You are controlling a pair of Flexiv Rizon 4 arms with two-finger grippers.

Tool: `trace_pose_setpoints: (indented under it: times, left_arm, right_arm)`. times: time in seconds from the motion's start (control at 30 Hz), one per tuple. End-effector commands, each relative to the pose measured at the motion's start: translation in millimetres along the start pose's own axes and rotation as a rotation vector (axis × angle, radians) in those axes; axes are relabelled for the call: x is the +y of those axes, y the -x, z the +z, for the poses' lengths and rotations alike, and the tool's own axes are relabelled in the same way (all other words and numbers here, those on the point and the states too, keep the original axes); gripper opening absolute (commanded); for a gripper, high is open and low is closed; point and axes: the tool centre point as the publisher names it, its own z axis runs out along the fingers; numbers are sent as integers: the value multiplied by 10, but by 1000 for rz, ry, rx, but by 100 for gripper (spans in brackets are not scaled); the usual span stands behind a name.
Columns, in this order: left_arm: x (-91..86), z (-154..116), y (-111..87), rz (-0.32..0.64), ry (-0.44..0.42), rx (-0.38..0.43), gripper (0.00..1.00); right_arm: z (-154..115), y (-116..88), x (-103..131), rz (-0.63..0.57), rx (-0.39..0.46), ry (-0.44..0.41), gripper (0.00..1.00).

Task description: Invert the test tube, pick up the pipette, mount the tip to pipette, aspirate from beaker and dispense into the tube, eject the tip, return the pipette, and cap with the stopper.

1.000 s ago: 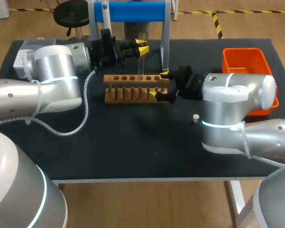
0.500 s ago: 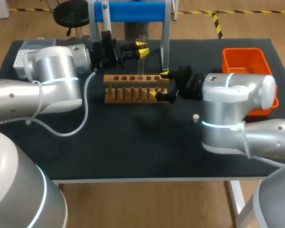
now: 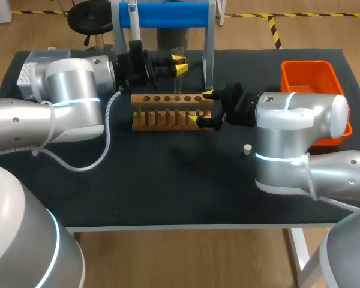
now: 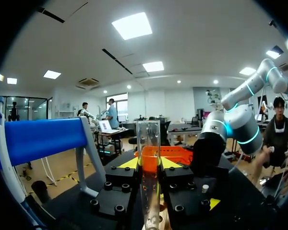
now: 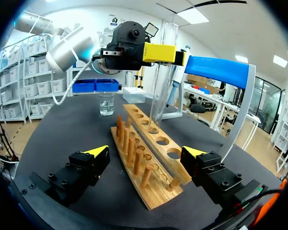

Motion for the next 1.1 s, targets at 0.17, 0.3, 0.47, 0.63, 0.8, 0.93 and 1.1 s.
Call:
trace_pose_setpoints:
  times: [0.17, 0.3, 0.47, 0.63, 0.8, 0.93, 1.1]
  left_arm:
    - [2, -20, 12, 1, 54, 15, 0]
    - [16, -32, 10, -2, 73, 19, 0]
    - [39, -39, 2, -4, 91, 22, 0]
    - [61, -42, -5, -2, 102, 22, 0]
    - [106, -23, -10, -5, 96, 19, 0]
    - [142, -8, -8, -12, 87, 18, 0]
    - [187, -6, 2, -17, 81, 15, 0]
  right_arm:
    - [3, -7, -7, 0, -3, 1, 100]
    - [3, -7, -7, 0, -3, 1, 100]
    - [3, -7, -7, 0, -3, 1, 100]
    - [3, -7, -7, 0, -3, 1, 100]
    - [3, -7, -7, 0, -3, 1, 100]
    - [3, -7, -7, 0, -3, 1, 100]
    - [3, -7, -7, 0, -3, 1, 100]
